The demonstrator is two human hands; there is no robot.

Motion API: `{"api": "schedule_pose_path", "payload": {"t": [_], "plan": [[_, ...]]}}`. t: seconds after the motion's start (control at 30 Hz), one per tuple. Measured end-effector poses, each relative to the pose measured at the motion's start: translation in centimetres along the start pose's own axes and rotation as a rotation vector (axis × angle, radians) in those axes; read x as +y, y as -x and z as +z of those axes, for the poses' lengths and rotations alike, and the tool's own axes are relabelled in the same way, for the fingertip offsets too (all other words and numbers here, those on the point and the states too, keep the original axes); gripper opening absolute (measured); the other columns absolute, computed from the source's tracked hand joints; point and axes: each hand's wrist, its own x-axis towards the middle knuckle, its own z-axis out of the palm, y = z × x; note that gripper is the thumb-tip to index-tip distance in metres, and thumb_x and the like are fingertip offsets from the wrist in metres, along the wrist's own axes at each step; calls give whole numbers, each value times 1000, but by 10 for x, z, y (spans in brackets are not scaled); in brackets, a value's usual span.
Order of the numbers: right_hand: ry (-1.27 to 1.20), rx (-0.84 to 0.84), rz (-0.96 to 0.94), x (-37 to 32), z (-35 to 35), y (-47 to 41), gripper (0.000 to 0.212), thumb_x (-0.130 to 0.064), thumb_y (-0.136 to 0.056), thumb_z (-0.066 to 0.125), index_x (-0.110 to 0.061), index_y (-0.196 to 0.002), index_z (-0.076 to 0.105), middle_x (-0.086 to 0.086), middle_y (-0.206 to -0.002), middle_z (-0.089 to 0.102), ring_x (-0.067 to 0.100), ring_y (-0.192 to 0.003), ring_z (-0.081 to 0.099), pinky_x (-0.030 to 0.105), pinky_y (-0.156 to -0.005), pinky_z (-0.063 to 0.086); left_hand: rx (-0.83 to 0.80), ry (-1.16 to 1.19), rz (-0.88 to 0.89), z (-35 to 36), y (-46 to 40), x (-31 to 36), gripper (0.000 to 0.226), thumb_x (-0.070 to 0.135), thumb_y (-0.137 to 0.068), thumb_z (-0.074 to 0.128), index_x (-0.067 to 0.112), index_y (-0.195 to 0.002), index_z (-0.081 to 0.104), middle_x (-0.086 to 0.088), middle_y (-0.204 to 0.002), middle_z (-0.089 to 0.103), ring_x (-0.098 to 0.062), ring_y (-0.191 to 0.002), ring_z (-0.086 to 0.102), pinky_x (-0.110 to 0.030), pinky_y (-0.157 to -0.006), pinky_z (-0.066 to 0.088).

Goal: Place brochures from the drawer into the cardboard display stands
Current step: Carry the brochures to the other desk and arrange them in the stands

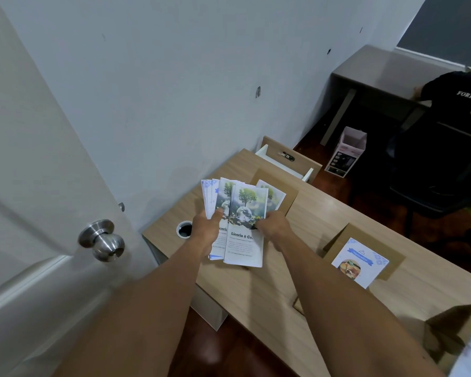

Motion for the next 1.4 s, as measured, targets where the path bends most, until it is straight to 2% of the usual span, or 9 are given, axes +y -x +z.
{"api": "schedule_pose_path", "payload": {"t": [0.1,0.2,0.3,0.4,0.67,0.77,0.9,1.2,1.4], "plan": [[17,4,-13,-10,-10,-7,13,0,-88,57,-2,-92,69,11,-74,65,19,-55,56,21,-41,40,60,-19,-16,-8,-5,-3,28,33,-99,61,15,-120,63,-11,-102,76,-32,-92,74,-50,-83,62],[-92,52,-76,-21,-18,-17,14,0,-97,52,-7,-89,62,16,-77,67,22,-59,60,37,-57,55,153,-47,2,-21,-13,-7,32,37,-96,63,15,-119,65,-11,-103,75,-34,-93,73,-53,-86,61],[-205,202,-111,-29,-21,-29,12,-8,-102,49,-12,-99,60,15,-85,70,26,-70,66,47,-72,60,232,-87,35,-35,-19,-9,32,35,-96,63,15,-120,65,-9,-99,75,-31,-88,74,-45,-78,62],[-240,305,-123,-27,-17,-39,11,-9,-102,49,-17,-103,57,13,-93,71,29,-79,71,41,-67,61,252,-85,69,-46,-21,-13,29,30,-98,62,12,-120,65,-9,-102,75,-24,-83,71,-30,-69,56],[-151,310,-11,22,27,-53,16,-8,-95,50,-18,-82,51,19,-92,72,38,-83,72,51,-74,62,190,-117,41,-48,-25,-21,26,28,-99,61,10,-116,67,-3,-92,72,-8,-68,65,-15,-49,47],[-192,311,30,32,40,-51,9,-8,-96,50,-11,-94,58,18,-94,72,36,-84,72,43,-72,61,178,-100,17,-44,-28,-26,24,27,-98,62,10,-113,69,0,-85,71,-9,-66,64,-11,-45,46],[-184,357,39,45,48,-54,21,-11,-98,49,-10,-118,56,13,-102,71,34,-90,71,44,-80,60,139,-78,-14,-41,-29,-31,21,27,-98,63,12,-111,68,1,-83,72,-12,-67,67,-16,-47,50],[-114,376,11,56,54,-61,26,-11,-95,49,-9,-120,55,15,-103,70,34,-90,71,48,-78,61,119,-69,-67,-42,-35,-42,28,31,-96,66,9,-114,67,-14,-98,76,-24,-77,73,-31,-61,58],[181,271,73,44,43,-45,28,-8,-96,54,2,-121,55,21,-114,63,40,-102,65,41,-79,52,101,-31,-96,-38,-41,-43,27,32,-96,66,11,-113,68,-15,-100,77,-28,-82,75,-40,-70,61]]}}
